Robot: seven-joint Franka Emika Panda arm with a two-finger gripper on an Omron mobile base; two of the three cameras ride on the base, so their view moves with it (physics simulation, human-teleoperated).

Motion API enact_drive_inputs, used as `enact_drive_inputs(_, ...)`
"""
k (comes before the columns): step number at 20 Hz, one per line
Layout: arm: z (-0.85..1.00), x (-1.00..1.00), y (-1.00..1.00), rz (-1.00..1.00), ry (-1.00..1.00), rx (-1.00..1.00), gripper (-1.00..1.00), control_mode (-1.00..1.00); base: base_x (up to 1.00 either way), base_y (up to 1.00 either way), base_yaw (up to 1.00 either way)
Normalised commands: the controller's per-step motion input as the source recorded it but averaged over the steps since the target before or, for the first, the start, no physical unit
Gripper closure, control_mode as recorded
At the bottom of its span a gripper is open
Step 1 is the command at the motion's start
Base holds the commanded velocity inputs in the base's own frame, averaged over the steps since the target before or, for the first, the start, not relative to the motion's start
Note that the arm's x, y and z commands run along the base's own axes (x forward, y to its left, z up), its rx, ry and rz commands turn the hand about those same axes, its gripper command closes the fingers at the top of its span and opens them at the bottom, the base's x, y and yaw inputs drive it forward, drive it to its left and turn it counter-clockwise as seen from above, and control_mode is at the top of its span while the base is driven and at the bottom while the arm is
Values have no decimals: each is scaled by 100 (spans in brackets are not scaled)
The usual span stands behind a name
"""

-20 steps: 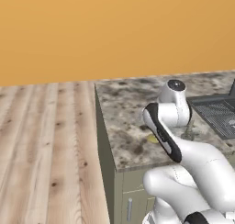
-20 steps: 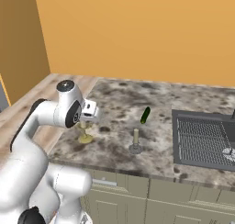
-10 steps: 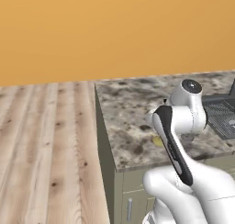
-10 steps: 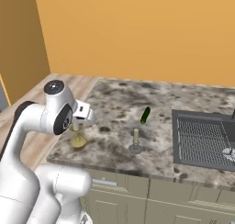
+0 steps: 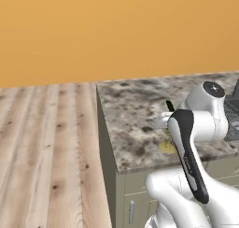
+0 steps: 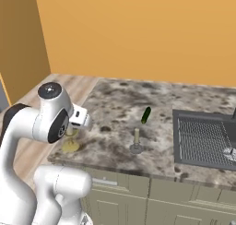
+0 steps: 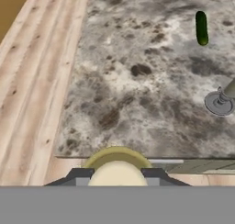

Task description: Pick the candle and candle from the dining table and place them in the open cabinet. Close the cabinet after placing the objects.

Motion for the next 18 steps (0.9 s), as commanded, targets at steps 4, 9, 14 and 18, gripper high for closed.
enact_drive_inputs(4,0,0,0,0,0,0,100,100,-42,-3,-6)
enact_drive_inputs(9,0,0,0,0,0,0,100,100,-34,-13,-27)
enact_drive_inputs(14,0,0,0,0,0,0,100,100,-24,-29,-39)
enact_drive_inputs(18,0,0,0,0,0,0,100,100,-20,-40,-47)
